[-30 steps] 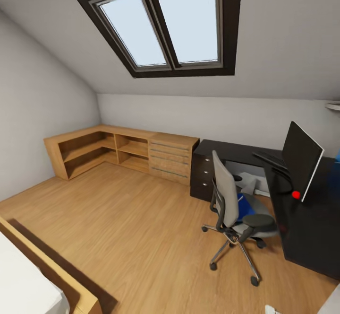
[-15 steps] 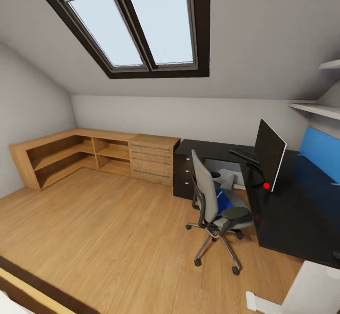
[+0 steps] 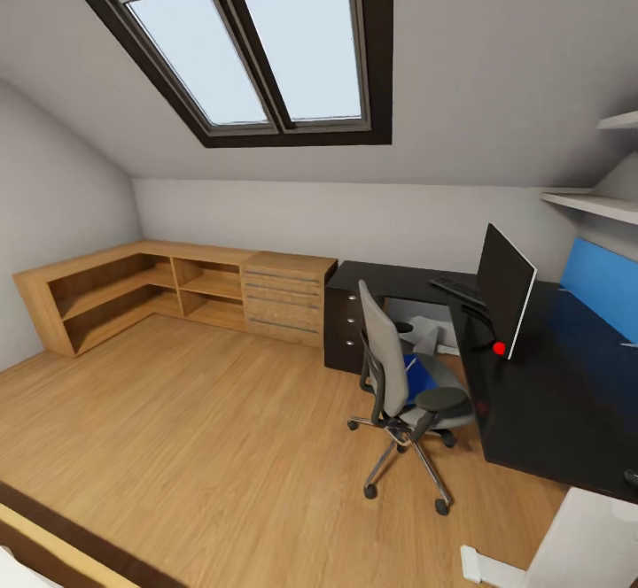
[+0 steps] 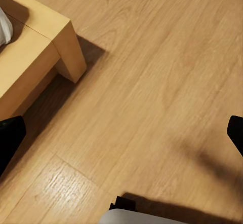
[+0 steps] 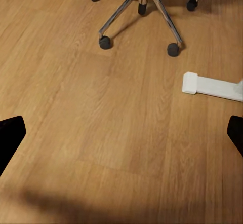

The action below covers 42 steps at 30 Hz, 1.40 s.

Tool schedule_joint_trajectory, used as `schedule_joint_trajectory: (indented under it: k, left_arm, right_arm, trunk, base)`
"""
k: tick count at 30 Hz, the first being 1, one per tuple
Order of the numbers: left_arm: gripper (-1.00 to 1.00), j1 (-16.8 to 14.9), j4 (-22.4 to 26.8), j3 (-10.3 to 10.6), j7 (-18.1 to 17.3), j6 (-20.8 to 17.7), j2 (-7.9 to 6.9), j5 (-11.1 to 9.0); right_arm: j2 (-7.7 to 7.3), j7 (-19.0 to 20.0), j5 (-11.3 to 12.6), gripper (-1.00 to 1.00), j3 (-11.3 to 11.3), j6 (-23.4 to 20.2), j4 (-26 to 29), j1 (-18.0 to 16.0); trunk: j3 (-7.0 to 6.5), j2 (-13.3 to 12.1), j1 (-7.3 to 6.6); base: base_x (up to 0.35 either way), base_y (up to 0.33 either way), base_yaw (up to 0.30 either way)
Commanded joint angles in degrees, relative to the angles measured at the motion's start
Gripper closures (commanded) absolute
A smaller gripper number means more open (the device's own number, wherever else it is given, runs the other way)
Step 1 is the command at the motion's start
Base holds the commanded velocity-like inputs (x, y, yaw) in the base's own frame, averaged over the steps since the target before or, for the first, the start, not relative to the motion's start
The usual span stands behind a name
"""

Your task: In the bedroom, organize the workspace by keeping the computer under the desk, ensuring the monitor is on the desk, placing the keyboard on the desk next to the monitor, placing the mouse on the desk next to the keyboard, moving the folder from the swivel chair onto the desk next to the mouse, stacking the notebook on top of the folder with the pen on top of the notebook, and positioning the swivel chair next to the desk.

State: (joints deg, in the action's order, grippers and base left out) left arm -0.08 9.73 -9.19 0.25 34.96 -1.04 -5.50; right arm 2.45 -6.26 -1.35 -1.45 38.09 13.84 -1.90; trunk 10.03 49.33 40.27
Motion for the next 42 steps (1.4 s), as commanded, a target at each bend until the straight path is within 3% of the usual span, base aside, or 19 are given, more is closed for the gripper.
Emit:
schedule_joint_trajectory:
  k: [1,13,29,42]
  left_arm:
    - [-1.0,0.0,0.0,0.3,0.0,0.1,-0.01,-0.6]
    - [-1.0,0.0,0.0,0.3,0.0,0.1,-0.01,-0.6]
    - [-1.0,0.0,0.0,0.3,0.0,0.1,-0.01,-0.6]
    - [-1.0,0.0,0.2,-0.4,0.3,0.3,0.1,-1.1]
  right_arm:
    - [0.02,-0.1,-0.2,-1.0,-0.1,0.2,0.0,0.0]
    - [0.01,-0.2,-0.1,-1.0,-0.1,0.1,0.0,0.0]
    - [0.17,-0.2,-0.2,-1.0,-0.1,0.0,0.0,0.0]
    - [0.18,-0.2,-0.2,-1.0,0.0,0.0,0.0,0.0]
  trunk:
    - [0.07,0.1,0.01]
    - [0.07,0.1,0.01]
    - [0.05,0.1,0.01]
    - [-0.36,0.1,0.01]
  base:
    - [0.0,0.0,0.0]
    - [0.015,0.011,0.0]
    - [0.177,0.173,-0.005]
    - [0.012,0.033,-0.21]
